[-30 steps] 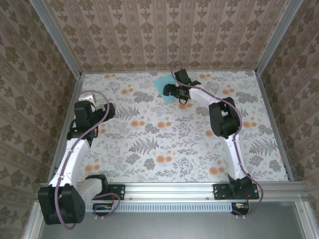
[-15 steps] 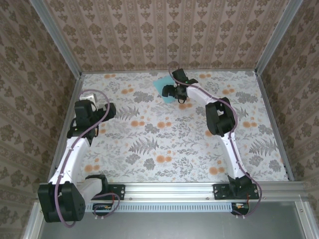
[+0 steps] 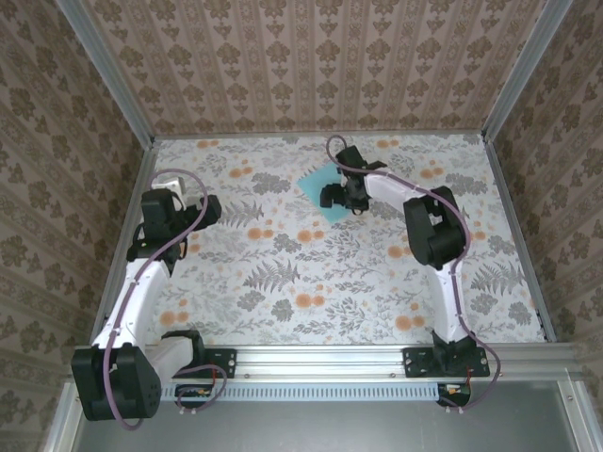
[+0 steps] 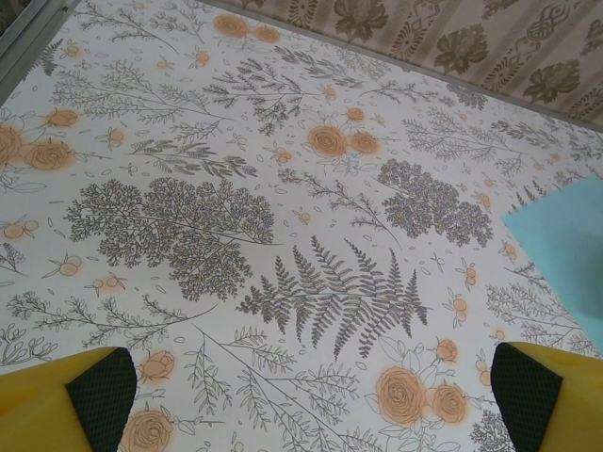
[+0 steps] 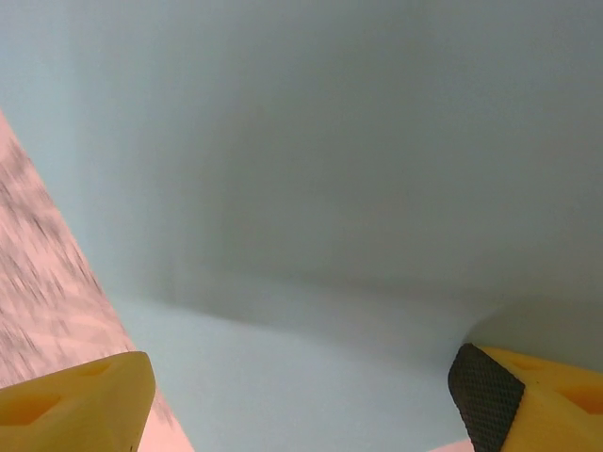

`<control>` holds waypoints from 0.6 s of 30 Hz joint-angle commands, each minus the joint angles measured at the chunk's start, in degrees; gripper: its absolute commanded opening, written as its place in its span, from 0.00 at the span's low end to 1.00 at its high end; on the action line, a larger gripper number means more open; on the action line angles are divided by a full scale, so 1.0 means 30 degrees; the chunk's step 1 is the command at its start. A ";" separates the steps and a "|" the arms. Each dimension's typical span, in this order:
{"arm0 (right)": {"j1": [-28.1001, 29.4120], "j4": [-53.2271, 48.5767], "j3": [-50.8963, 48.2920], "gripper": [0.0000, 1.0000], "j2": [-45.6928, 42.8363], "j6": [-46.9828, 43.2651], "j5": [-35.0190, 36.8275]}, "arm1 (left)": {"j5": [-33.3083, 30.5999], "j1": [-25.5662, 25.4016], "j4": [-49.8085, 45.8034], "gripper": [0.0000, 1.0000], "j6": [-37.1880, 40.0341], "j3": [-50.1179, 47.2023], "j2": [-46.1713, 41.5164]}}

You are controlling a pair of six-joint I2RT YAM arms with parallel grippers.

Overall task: Fold a paper plane with a square sheet of paper (pick it up from the middle)
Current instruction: Move the square sheet of paper to the center of the table.

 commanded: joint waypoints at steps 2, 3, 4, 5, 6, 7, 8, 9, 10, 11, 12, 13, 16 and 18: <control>0.0643 -0.1812 -0.5680 0.86 -0.1727 0.1033 -0.0648 | 0.0346 -0.0131 -0.0312 1.00 0.0235 0.0613 -0.0244; 0.0839 -0.1483 -0.6882 0.86 -0.2344 0.1382 -0.0729 | 0.0342 -0.0145 -0.0351 1.00 0.0236 0.0603 -0.0229; 0.1174 -0.1153 -0.8196 0.86 -0.2983 0.1882 -0.0796 | 0.0323 -0.0195 -0.0380 1.00 0.0250 0.0648 -0.0174; 0.1468 -0.0932 -0.9420 0.86 -0.3624 0.2411 -0.0912 | 0.0311 -0.0222 -0.0382 1.00 0.0221 0.0677 -0.0141; 0.1764 -0.0733 -1.0332 0.86 -0.4106 0.2966 -0.0963 | 0.0350 -0.0230 -0.0367 1.00 0.0222 0.0701 -0.0090; 0.2085 -0.0495 -1.1178 0.85 -0.4615 0.3517 -0.1159 | 0.0359 -0.0249 -0.0382 1.00 0.0200 0.0749 -0.0008; 0.2387 -0.0411 -1.1781 0.84 -0.5089 0.3896 -0.1327 | 0.0423 -0.0277 -0.0403 1.00 0.0156 0.0800 0.0060; 0.2629 -0.0445 -1.2010 0.83 -0.5481 0.4128 -0.1317 | 0.0469 -0.0284 -0.0392 1.00 0.0098 0.0840 0.0118; 0.2816 -0.0607 -1.1990 0.83 -0.6013 0.4271 -0.1221 | 0.0543 -0.0288 -0.0407 1.00 0.0076 0.0876 0.0176; 0.2895 -0.0822 -1.1669 0.83 -0.6502 0.4313 -0.0988 | 0.0594 -0.0334 -0.0435 1.00 0.0006 0.0912 0.0244; 0.2899 -0.0979 -1.1277 0.83 -0.6927 0.4317 -0.0744 | 0.0615 -0.0358 -0.0495 1.00 -0.0025 0.0935 0.0269; 0.2899 -0.1150 -1.0611 0.83 -0.7324 0.4204 -0.0435 | 0.0648 -0.0399 -0.0551 1.00 -0.0047 0.0946 0.0305; 0.2870 -0.1212 -0.8640 0.86 -0.7617 0.3616 -0.0416 | 0.0980 -0.0466 -0.0994 1.00 -0.0429 0.1210 0.0465; 0.2813 -0.1221 -0.7457 0.86 -0.7065 0.3258 -0.0164 | 0.1417 -0.0461 -0.1266 1.00 -0.0582 0.1376 0.0641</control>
